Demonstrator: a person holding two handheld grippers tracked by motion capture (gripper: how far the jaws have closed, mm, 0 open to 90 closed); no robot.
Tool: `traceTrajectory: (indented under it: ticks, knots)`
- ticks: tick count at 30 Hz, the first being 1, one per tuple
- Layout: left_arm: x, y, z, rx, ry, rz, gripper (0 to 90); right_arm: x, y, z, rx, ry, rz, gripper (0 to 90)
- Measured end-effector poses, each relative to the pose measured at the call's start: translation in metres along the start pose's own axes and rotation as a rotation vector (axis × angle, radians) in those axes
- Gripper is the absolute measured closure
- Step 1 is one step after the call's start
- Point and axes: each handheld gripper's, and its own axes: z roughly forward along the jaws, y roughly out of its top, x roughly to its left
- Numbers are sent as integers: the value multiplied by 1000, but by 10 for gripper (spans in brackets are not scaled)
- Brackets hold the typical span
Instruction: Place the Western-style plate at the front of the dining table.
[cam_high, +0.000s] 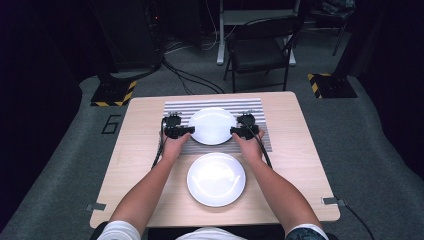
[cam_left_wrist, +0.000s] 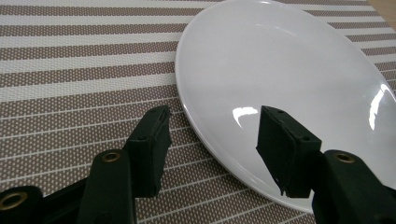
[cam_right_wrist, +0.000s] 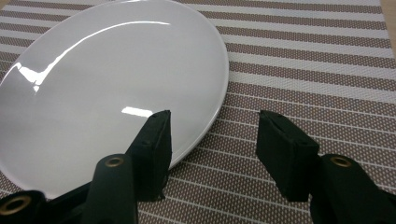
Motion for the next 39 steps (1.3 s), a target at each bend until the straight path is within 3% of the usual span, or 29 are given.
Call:
traceTrajectory:
  ticks: [16,25,31,39]
  knots:
    - [12,-5,-33,-43,-4,19,433,-10,-5,-35,-19,56,-18,445]
    - [13,-14,-55,-53,-16,60,430,-13,-18,-55,-38,93,-37,444]
    - [16,-20,-67,-56,-23,57,428,-13,-26,-69,-46,118,-45,441]
    - [16,-33,-80,-59,-30,83,422,-14,-40,-81,-41,131,-40,441]
